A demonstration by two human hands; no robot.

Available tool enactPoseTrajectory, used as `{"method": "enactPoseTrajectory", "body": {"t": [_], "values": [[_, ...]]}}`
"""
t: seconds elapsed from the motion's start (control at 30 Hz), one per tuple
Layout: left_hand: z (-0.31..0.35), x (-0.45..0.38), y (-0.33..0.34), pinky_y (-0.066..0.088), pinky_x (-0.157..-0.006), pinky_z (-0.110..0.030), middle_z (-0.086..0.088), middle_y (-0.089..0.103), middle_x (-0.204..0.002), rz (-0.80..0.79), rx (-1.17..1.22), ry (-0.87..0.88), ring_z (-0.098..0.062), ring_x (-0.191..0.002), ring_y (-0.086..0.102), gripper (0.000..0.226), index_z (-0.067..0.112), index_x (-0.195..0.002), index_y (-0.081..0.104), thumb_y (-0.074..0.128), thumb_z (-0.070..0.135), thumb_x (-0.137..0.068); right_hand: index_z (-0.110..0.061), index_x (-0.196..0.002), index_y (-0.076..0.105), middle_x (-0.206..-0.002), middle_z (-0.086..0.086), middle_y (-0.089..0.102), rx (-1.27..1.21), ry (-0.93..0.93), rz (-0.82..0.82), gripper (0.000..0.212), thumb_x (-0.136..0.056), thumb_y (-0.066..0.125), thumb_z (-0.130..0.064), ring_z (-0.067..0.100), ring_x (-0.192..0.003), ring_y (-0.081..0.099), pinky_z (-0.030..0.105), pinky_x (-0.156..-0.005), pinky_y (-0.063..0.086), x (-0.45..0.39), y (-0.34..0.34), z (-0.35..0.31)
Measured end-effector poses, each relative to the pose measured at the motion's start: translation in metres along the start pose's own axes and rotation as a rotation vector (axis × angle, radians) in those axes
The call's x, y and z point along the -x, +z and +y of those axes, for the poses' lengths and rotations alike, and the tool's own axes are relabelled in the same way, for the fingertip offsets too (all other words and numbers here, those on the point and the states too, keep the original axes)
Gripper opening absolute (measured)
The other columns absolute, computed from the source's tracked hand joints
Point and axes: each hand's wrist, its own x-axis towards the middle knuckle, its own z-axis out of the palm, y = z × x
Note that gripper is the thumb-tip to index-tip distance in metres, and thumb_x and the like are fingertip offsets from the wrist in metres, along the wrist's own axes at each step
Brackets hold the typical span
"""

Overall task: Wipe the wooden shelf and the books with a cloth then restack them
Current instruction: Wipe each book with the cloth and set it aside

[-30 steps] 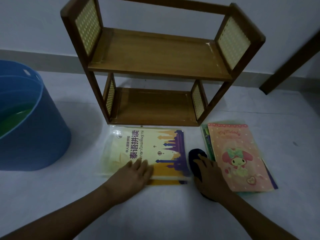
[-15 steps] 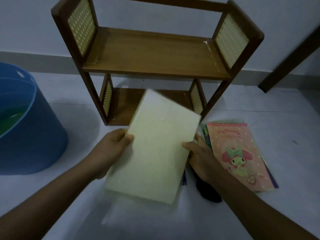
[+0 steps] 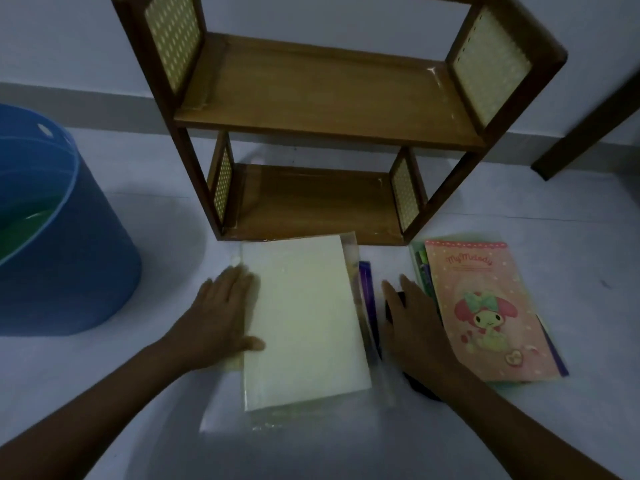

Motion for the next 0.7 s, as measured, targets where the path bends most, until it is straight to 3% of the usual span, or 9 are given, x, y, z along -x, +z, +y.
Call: {"method": "enactPoseTrajectory", "body": {"t": [0.07,0.13,0.23,0.33,0.43,0.57,0.7], "values": [[-0.011,-0.004,0.009,-0.005,-0.118,-0.046,-0.009,-0.027,-0.156,-0.048,-0.067,0.147,-0.023,-0.145,-0.023,0.119,0.011,-0.151,-0.013,0.038,0.085,-0.073,0.001,-0.135,0.049,-0.134,0.033,0.048,0.197,-0.051,-0.077,0.066,-0.077,0.075,-0.017,0.05,-0.121,0.049,0.06,-0.096,0.046,0.024,0.019,0.02],[-0.016,-0.005,0.019,-0.01,-0.118,-0.044,-0.006,-0.032,-0.154,-0.082,-0.046,0.156,-0.017,-0.143,-0.029,0.112,0.013,-0.149,-0.019,0.026,0.085,-0.076,0.004,-0.128,0.055,-0.122,0.037,0.057,0.271,-0.058,-0.136,0.072,-0.064,0.085,-0.006,0.053,-0.104,0.059,0.057,-0.084,0.053,0.031,0.028,0.032],[-0.016,-0.005,0.028,-0.007,-0.12,-0.044,-0.003,-0.027,-0.156,-0.015,0.037,0.152,-0.013,-0.144,-0.027,0.094,0.015,-0.15,-0.015,0.013,0.077,-0.085,0.001,-0.133,0.048,-0.111,0.033,0.062,0.122,-0.01,-0.04,0.073,-0.065,0.076,0.008,0.047,-0.09,0.063,0.049,-0.077,0.054,0.012,0.013,0.036],[-0.018,-0.005,0.036,-0.007,-0.12,-0.043,-0.001,-0.024,-0.158,0.038,0.07,0.138,-0.01,-0.145,-0.024,0.082,0.017,-0.15,-0.014,0.009,0.068,-0.09,0.002,-0.126,0.054,-0.106,0.023,0.063,-0.091,-0.005,0.181,0.043,-0.084,0.054,-0.003,0.036,-0.091,0.061,0.039,-0.08,0.049,-0.01,-0.018,0.001],[-0.017,-0.005,0.041,-0.007,-0.119,-0.042,0.0,-0.021,-0.159,0.081,0.111,0.13,-0.01,-0.146,-0.021,0.077,0.017,-0.151,-0.011,0.008,0.064,-0.093,-0.002,-0.124,0.057,-0.118,0.017,0.061,-0.113,-0.232,0.139,0.046,-0.083,0.042,-0.016,0.034,-0.102,0.059,0.041,-0.089,0.049,-0.001,-0.012,-0.061],[-0.016,-0.004,0.046,-0.006,-0.119,-0.042,-0.001,-0.017,-0.16,0.108,0.097,0.128,-0.011,-0.147,-0.018,0.071,0.016,-0.152,-0.006,0.013,0.056,-0.096,-0.02,-0.127,0.057,-0.131,0.01,0.056,0.087,-0.517,-0.008,0.053,-0.074,0.061,-0.025,0.039,-0.106,0.06,0.046,-0.079,0.054,0.051,0.046,-0.11],[-0.019,-0.003,0.045,-0.007,-0.119,-0.04,-0.004,-0.014,-0.16,0.111,0.055,0.145,-0.013,-0.147,-0.016,0.069,0.013,-0.152,-0.004,0.01,0.053,-0.098,-0.026,-0.13,0.051,-0.136,0.001,0.054,0.082,-1.0,-0.192,0.045,-0.085,0.05,-0.024,0.028,-0.117,0.052,0.039,-0.088,0.046,0.028,0.045,-0.117]]}}
